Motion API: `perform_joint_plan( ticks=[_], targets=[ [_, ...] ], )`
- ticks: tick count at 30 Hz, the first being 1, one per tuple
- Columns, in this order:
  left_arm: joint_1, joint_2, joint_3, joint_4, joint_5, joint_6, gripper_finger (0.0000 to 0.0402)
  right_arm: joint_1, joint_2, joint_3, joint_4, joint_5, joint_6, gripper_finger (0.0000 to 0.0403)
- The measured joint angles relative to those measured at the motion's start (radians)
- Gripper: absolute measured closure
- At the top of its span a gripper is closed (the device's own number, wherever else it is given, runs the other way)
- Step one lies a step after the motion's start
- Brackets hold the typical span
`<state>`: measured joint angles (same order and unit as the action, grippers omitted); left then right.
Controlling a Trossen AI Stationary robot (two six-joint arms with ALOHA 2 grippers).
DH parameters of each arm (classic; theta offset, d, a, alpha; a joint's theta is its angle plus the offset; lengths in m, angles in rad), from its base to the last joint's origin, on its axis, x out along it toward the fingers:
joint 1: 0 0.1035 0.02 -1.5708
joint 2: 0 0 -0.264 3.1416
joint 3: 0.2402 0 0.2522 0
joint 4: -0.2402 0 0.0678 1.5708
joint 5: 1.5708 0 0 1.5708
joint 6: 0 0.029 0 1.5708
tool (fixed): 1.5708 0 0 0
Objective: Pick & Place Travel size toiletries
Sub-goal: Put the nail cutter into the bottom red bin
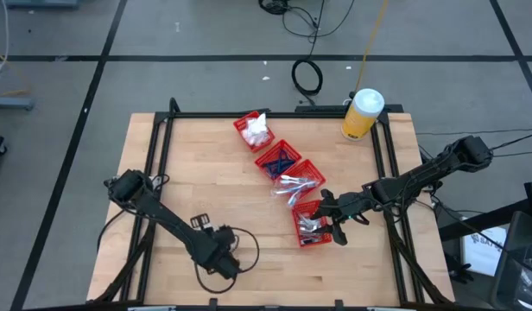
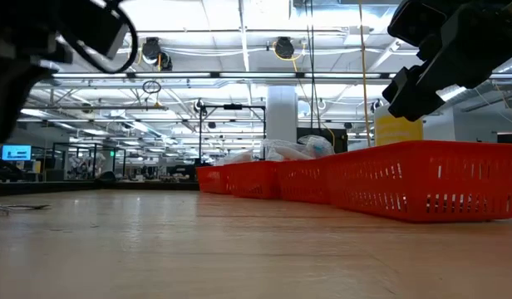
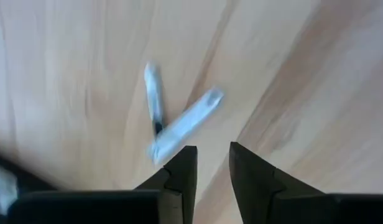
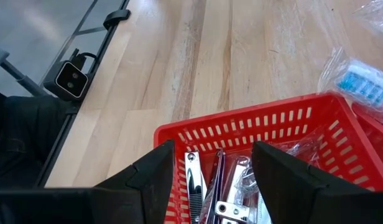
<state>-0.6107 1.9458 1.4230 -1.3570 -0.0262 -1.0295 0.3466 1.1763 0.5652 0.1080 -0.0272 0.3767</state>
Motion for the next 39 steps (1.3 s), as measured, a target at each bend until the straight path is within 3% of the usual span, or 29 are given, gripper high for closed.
perform_joint_plan(
  ticks=[3,5,9,18,21,25,30,39],
  targets=[
    [-0.015,-0.002,0.013,-0.045,-0.083,0.007,0.0311,0.000,0.000,0.000,-0.002,0.000,-0.004,0.0202],
    [-0.006,-0.018,-0.019,-0.064,-0.080,-0.028,0.0310,0.000,0.000,0.000,-0.003,0.000,-0.004,0.0202],
    [0.018,-0.100,-0.146,0.072,-0.058,-0.032,0.0289,0.000,0.000,0.000,-0.003,0.000,-0.006,0.0202],
    [0.013,-0.402,-0.501,0.359,-0.052,-0.212,0.0178,0.000,0.000,0.000,-0.005,0.000,-0.006,0.0202],
    [0.008,-0.453,-0.585,0.415,-0.040,-0.186,0.0138,0.000,0.000,0.000,-0.005,0.000,-0.005,0.0202],
    [-0.003,-0.462,-0.649,0.507,-0.035,-0.030,0.0106,0.000,0.000,0.000,-0.005,0.003,-0.004,0.0202],
    [-0.010,-0.449,-0.698,0.602,-0.024,0.136,0.0102,-0.010,0.000,0.000,-0.005,0.004,0.004,0.0202],
    [0.021,-0.448,-0.784,0.735,-0.008,0.185,0.0144,-0.041,0.000,0.000,-0.004,0.003,0.004,0.0202]
  ],
)
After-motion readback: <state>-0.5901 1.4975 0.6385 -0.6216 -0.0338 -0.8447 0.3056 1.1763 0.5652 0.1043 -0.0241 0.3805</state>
